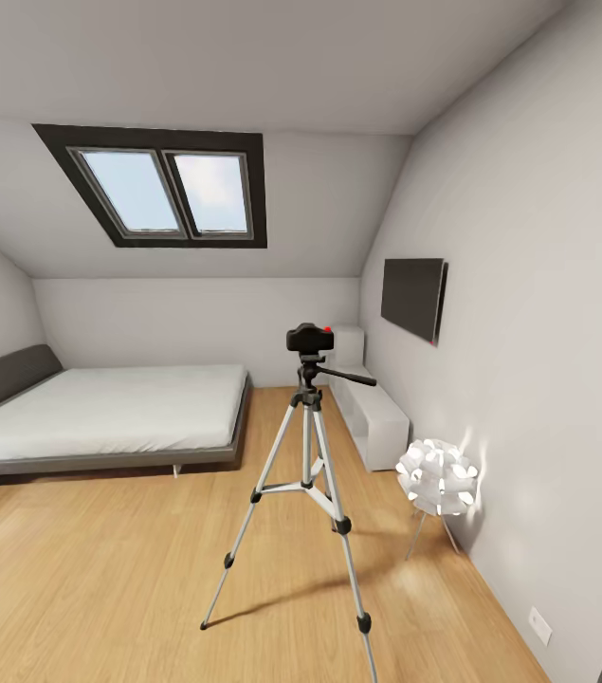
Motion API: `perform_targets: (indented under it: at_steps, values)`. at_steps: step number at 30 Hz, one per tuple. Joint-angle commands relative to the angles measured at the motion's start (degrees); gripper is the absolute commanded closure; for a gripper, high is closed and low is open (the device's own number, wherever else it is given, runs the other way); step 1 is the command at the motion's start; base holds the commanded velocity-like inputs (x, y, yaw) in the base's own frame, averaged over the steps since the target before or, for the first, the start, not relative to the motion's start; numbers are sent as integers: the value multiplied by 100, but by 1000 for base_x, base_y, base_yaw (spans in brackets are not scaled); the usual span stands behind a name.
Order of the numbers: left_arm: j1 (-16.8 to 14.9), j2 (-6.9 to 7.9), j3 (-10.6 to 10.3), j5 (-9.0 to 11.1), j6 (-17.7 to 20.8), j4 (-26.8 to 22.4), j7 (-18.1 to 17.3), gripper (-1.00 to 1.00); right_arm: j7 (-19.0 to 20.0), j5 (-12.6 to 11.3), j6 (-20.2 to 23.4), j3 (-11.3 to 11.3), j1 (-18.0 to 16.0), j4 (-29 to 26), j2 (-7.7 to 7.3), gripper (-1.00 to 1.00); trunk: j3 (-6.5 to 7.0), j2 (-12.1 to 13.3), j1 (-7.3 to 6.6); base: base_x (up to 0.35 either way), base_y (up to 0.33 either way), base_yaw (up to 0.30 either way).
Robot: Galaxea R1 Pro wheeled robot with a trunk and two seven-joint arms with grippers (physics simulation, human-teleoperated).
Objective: Attach the digital camera to the camera tripod in the bedroom.
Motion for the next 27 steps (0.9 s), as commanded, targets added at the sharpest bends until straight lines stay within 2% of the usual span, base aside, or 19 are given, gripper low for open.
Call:
perform_targets:
  at_steps: [1, 27]
  values:
    - [-1, -1, -48, 49, -10, 0, 15, -100, 27, -61, 7, 46, -4, 11, -1, -100, -2, -4, 2, 0, 0, 0]
    - [-1, 23, -68, -46, -80, -61, 24, -100, 33, -34, -53, 54, -3, 11, -5, -100, -2, -4, 2, 0, 0, 0]
